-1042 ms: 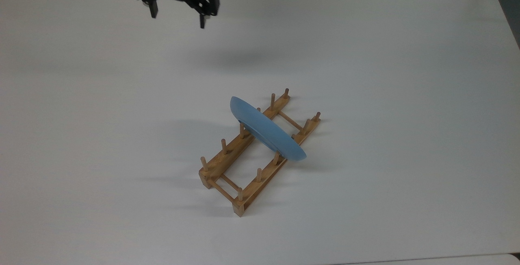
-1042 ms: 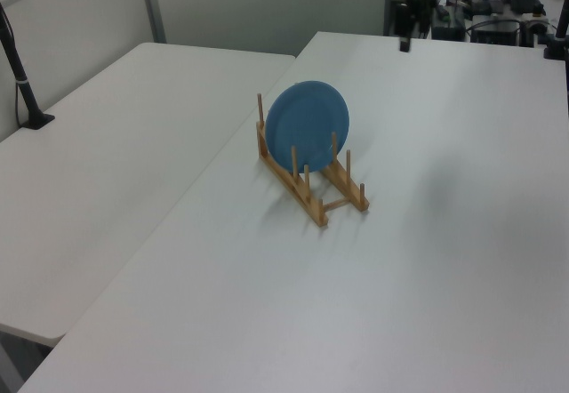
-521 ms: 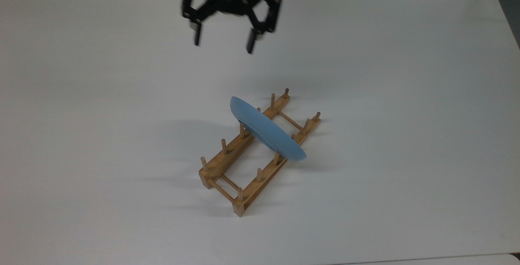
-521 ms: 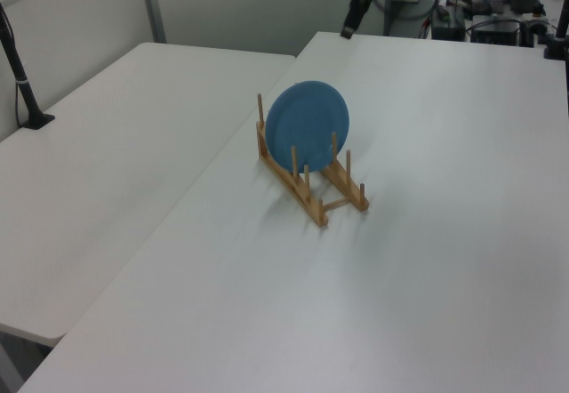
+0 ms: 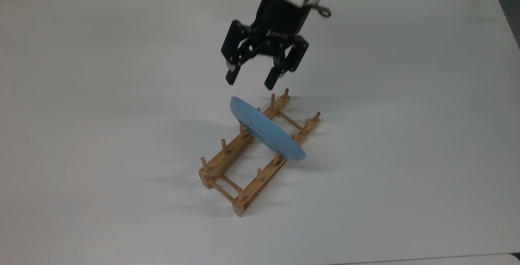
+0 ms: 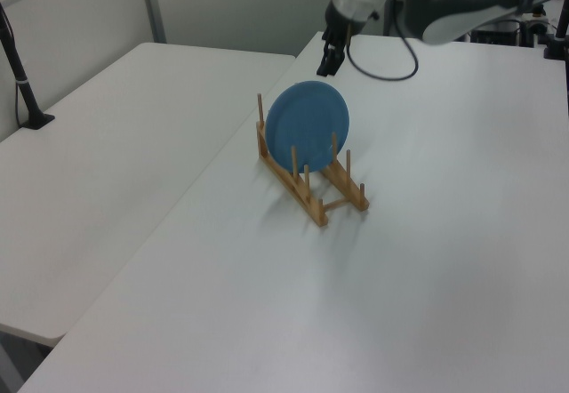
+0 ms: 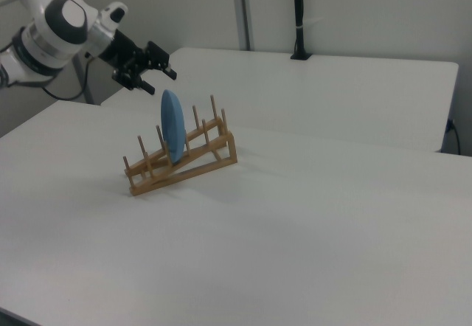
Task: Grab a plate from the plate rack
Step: 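Lower the open gripper onto the rim of the blue plate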
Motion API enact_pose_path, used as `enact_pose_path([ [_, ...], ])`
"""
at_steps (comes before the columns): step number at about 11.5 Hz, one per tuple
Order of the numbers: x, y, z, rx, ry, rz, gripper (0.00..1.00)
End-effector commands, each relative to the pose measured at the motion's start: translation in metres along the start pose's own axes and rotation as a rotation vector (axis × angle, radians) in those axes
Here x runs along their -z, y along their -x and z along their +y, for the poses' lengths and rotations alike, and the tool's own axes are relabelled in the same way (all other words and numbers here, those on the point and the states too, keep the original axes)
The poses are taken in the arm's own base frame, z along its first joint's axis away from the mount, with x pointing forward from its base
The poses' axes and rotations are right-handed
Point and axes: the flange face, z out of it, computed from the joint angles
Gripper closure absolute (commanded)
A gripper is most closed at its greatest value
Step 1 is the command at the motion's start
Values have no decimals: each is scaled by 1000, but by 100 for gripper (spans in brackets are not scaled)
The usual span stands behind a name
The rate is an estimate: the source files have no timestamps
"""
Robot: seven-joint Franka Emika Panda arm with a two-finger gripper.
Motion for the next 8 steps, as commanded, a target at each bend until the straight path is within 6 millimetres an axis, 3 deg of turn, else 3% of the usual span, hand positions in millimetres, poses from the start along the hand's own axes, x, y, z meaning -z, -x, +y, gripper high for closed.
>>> enact_pose_path([
  [1, -20, -9, -12, 37, 74, 23, 34],
  [4, -44, -8, -24, 85, 149, 14, 41],
  [8, -47, -9, -34, 95, 178, 25, 43],
])
